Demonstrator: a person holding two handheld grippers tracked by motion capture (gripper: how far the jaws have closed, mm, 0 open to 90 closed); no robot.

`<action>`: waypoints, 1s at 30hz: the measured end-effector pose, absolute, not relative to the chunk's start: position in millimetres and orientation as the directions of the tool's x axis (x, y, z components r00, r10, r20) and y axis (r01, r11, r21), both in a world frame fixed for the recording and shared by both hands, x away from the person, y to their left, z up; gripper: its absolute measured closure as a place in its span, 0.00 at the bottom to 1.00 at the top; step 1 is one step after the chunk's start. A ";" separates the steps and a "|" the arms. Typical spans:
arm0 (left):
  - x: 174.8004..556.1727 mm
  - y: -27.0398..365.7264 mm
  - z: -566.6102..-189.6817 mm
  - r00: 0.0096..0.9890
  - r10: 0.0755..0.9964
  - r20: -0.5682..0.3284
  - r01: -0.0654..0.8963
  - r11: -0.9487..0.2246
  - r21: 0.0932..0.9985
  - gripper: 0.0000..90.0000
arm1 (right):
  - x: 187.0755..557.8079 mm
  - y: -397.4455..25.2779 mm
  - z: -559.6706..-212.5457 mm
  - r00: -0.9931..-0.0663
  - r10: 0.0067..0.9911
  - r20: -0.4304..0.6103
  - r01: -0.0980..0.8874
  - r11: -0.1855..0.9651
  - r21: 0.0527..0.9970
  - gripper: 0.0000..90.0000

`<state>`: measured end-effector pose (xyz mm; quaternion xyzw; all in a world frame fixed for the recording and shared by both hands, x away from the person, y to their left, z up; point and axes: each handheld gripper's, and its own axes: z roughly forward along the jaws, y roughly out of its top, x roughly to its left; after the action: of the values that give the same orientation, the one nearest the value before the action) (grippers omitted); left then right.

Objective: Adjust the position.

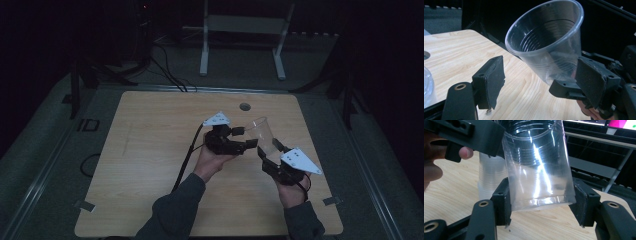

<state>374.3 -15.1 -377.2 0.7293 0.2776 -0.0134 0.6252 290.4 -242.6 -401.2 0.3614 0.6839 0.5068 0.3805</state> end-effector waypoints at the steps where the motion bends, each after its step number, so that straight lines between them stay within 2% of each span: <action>1: 374.5 -15.7 -377.4 0.845 0.386 -0.370 0.424 -0.061 0.904 0.26 | 290.3 -242.1 -401.7 -0.449 0.880 -0.153 0.108 0.224 0.969 0.46; 11: 374.3 -24.2 -377.7 0.841 0.376 -0.390 0.437 -0.045 0.898 0.25 | 290.2 -241.1 -402.8 -0.446 0.883 -0.146 0.107 0.214 0.971 0.46; 30: 375.6 -31.1 -381.1 0.806 0.340 -0.484 0.497 0.054 0.866 0.24 | 288.9 -238.1 -408.3 -0.450 0.881 -0.145 0.106 0.214 0.971 0.46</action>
<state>375.6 -31.1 -381.1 0.6853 0.3056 -0.0597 0.6583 288.9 -238.1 -408.3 0.3625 0.6808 0.5115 0.3786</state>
